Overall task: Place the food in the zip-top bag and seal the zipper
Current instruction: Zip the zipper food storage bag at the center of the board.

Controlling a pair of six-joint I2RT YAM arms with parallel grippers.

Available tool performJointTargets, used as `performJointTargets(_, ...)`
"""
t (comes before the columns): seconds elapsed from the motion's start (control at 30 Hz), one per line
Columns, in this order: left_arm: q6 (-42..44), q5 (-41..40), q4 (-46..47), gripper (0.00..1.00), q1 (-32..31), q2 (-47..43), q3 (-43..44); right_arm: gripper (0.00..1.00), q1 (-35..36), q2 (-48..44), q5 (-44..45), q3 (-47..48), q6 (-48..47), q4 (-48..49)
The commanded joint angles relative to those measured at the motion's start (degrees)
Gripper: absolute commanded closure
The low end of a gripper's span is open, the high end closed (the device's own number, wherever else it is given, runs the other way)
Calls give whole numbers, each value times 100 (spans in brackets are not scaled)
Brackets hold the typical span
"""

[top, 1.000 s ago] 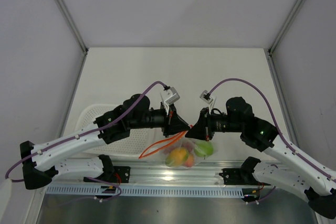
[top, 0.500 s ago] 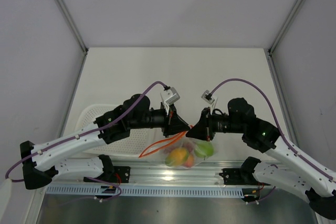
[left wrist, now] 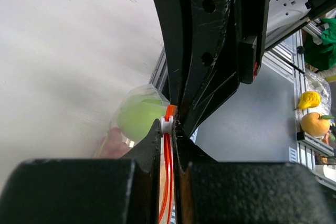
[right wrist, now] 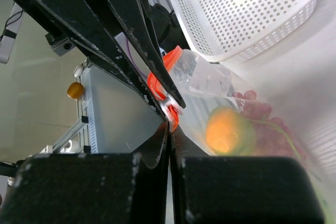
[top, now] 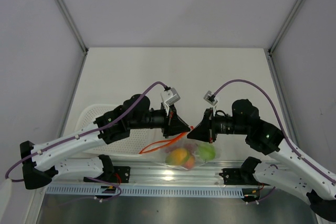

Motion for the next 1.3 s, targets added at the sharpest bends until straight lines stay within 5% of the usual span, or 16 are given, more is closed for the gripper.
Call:
performJointTargets(0.0,-40,115,-21,99,-37,-88,65,100,25,-250,10,168,148,575)
performJointTargets(1.27,-40,169,-162,99,-28,-580,-524,100,-687,-1042,775,-500,1168,1314)
